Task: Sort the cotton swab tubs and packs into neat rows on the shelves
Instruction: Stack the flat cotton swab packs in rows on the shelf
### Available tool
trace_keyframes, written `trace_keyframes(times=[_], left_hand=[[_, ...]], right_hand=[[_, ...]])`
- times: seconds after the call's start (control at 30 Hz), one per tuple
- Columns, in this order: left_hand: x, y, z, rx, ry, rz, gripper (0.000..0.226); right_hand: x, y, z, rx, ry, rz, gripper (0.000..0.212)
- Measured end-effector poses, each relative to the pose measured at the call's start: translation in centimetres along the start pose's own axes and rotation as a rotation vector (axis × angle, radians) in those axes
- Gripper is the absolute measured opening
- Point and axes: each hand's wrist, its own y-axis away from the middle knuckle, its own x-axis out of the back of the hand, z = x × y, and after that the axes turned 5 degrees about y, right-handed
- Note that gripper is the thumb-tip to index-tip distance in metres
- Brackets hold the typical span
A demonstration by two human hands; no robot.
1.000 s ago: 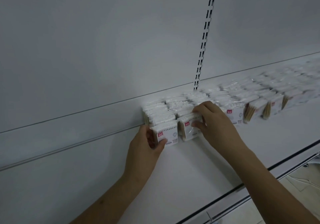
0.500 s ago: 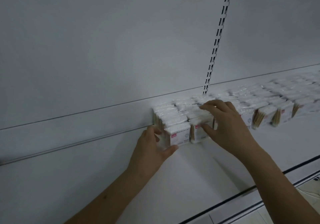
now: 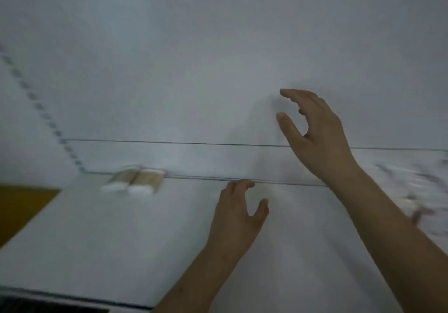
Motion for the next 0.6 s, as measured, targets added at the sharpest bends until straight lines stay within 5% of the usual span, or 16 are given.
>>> trace_keyframes(times=[0.4, 0.6], left_hand=[[17.0, 3.8, -12.4, 0.271, -0.143, 0.419, 0.033], [21.3, 0.2, -17.3, 0.197, -0.216, 0.337, 0.054]], right_hand=[[-20.7, 0.2, -13.2, 0.159, -0.169, -0.383, 0.047], [-26.6, 4.0, -13.9, 0.147, 0.058, -0.586, 0.076]])
